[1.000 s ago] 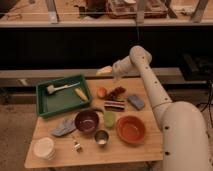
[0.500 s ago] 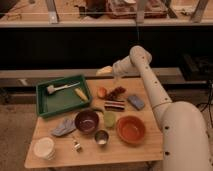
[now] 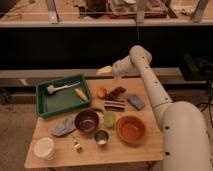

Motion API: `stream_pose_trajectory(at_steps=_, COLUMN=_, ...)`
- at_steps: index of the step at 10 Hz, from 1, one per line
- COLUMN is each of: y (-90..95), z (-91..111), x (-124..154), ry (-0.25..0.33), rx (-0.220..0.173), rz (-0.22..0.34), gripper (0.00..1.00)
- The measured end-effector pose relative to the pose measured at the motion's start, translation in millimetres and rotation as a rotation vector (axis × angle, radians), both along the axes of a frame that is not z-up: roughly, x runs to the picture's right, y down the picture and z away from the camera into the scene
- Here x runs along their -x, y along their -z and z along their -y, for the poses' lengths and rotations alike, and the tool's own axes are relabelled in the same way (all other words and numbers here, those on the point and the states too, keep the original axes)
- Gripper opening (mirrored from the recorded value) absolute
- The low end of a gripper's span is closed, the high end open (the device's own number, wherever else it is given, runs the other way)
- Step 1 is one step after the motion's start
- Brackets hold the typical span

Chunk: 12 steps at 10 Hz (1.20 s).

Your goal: Place sponge in plastic cup

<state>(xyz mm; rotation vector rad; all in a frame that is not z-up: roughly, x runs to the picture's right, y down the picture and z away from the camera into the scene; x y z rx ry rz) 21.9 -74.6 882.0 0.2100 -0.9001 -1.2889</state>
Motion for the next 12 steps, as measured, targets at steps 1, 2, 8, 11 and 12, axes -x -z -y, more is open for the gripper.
stream_pose_trajectory(at_steps=1, y=2.6, z=-2, x=-8, ry=0.027, rx=-0.036, rz=-0.061, gripper=0.8)
stream_pose_trajectory(at_steps=2, y=5.0, z=-7, x=-23, ry=0.066, rx=-0.065, rz=-0.151, gripper=0.8)
stream_pose_trajectory(at_steps=8, y=21.8, z=-41, x=-155, ry=0.27, rx=-0.104, rz=-0.549, gripper=0.8)
stream_pose_trajectory(at_steps=11, y=17.8, z=-74, x=-190, ry=0.393, rx=-0.026, rz=-0.649, gripper=0.8)
stream_pose_trajectory(at_steps=12, y=12.7, z=-88, x=-197, ry=0.413, rx=0.009, rz=-0.651, gripper=0.8)
